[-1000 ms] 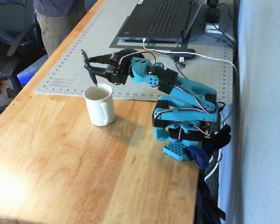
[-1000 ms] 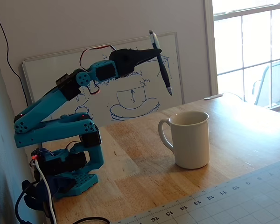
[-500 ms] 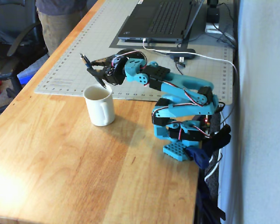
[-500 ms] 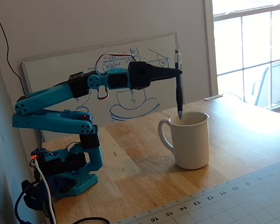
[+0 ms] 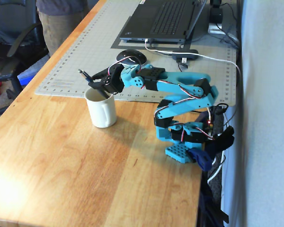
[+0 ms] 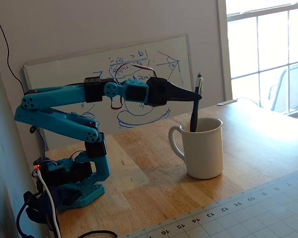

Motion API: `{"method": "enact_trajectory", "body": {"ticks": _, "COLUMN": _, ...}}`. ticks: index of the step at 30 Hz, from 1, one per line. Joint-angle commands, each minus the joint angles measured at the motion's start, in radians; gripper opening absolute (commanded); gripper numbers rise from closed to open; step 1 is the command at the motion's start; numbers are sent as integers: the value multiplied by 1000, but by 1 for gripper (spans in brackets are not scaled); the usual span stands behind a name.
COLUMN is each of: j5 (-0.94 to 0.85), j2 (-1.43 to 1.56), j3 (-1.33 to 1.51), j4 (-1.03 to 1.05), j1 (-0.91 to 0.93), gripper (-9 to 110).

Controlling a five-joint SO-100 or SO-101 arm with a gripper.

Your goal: Grasp a pen and put it in a mug.

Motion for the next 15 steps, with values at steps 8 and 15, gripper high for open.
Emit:
{"method": "enact_trajectory", "body": {"ticks": 8, "j5": -12, "j2": 5, "j3": -43, "j4": -37, "j1": -20, "gripper": 10}}
{"method": "enact_trajectory", "body": {"ticks": 15, "j5": -8, "j2": 74, "j3": -98, "j4": -32, "j1": -26, "gripper": 13}}
